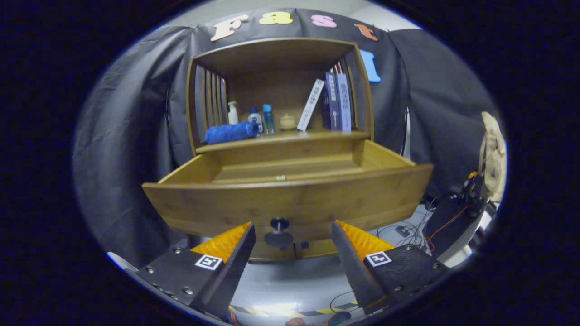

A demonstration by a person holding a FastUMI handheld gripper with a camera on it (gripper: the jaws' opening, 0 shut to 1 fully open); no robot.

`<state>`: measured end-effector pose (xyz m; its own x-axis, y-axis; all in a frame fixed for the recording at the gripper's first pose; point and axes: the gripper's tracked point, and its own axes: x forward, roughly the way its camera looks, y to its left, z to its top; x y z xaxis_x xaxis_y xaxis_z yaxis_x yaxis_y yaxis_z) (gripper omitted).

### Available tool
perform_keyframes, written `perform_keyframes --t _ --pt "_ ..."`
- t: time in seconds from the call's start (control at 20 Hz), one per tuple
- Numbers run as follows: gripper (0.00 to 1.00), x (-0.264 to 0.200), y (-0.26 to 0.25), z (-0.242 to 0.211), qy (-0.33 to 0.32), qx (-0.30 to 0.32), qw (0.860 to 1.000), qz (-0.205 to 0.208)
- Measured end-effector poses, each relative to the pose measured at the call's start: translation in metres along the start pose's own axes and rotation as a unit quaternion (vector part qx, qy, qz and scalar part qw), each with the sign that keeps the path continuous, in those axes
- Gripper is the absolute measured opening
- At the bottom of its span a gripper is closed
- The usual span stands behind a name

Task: Pull open the drawer, take out the items inside it, and place them on the countertop above the cabinet.

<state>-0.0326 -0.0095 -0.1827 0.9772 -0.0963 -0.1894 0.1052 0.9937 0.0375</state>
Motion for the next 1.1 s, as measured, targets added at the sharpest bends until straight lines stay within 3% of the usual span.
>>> perform_keyframes --t 0.15,0.35,0.6,0.8,1.1 --pt "0.99 -0.022 0.010 0.058 -0.051 -0.032 0.998 0.002" --pt "0.99 -0.034 0.019 0.132 -0.070 -0.044 0.997 -0.008" --pt "0.99 -0.029 0.020 0.212 -0.091 0.023 0.996 -0.008" --pt "0.99 0.005 0.014 0.211 -0.043 0.049 0.998 -0.020" --pt "0.99 0.076 0.028 0.159 0.067 0.001 0.997 -0.023"
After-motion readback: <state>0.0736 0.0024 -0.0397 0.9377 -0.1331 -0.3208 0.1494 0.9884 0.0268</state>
